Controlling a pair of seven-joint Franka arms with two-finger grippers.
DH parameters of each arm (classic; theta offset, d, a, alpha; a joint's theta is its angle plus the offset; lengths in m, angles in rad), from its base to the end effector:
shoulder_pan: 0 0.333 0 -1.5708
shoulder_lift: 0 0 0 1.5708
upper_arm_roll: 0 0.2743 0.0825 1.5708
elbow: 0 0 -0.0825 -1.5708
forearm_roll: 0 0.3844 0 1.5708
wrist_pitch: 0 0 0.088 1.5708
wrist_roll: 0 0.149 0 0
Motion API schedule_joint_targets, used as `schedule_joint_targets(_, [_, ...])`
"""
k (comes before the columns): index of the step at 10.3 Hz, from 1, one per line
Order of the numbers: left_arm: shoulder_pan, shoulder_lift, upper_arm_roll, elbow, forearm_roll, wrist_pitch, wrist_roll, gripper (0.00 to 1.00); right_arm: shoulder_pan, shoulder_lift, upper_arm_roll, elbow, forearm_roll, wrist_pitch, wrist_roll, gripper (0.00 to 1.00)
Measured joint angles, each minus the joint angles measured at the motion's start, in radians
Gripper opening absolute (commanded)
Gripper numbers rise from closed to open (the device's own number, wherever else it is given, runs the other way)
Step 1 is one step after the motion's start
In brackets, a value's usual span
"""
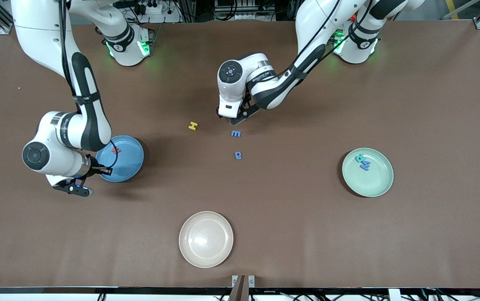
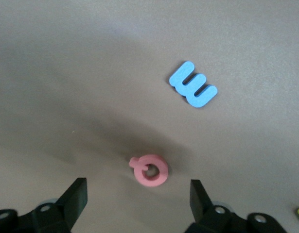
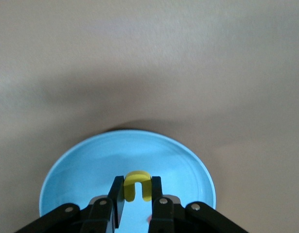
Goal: Sort upper and lower case letters into plates
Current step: 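Release the n in the blue plate while the left gripper grasps the Q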
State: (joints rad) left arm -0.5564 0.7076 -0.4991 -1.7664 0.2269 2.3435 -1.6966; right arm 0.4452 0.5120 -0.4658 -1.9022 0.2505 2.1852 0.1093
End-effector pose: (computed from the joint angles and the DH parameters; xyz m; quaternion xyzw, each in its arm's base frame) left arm 0.3189 -0.5434 0.1254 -0.9558 -0.2825 0.0815 0.0000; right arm 0.5860 -0.0014 0.1633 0.9883 -0.1287 -0.0796 0.0205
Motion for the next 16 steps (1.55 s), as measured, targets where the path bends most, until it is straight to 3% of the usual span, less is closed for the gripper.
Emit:
schedule_joint_targets(2, [-0.022,0.015,0.036,-0.016,0.035,0.067,-0.041,0.85,0.000,-0.037,0.000,-0.065,0.000,0.034,0.000,0.05])
schedule_joint_targets(3, [-0.036,0.027,0.052,-0.018,0.048,0.080,-0.055,0.80,0.002,-0.045,0.001,-0.082,0.000,0.044,0.000,0.20])
schedule_joint_targets(4, [-0.043,0.038,0.058,-0.018,0.051,0.086,-0.058,0.78,0.004,-0.047,0.002,-0.086,0.000,0.046,0.000,0.84])
schedule_joint_targets(5, [-0.045,0.042,0.059,-0.017,0.051,0.094,-0.059,0.78,0.007,-0.047,0.002,-0.086,0.000,0.046,0.000,1.00])
schedule_joint_targets(11, [-0.060,0.042,0.059,-0.016,0.052,0.095,-0.077,0.74,0.015,-0.051,0.003,-0.086,0.000,0.040,0.000,1.00])
schedule_joint_targets(13, [-0.067,0.042,0.060,-0.016,0.052,0.095,-0.080,0.57,0.022,-0.059,0.003,-0.081,0.000,0.041,0.000,1.00])
schedule_joint_targets(16, [-0.071,0.042,0.060,-0.013,0.052,0.093,-0.085,0.40,0.033,-0.063,0.005,-0.054,0.001,0.043,0.007,1.00])
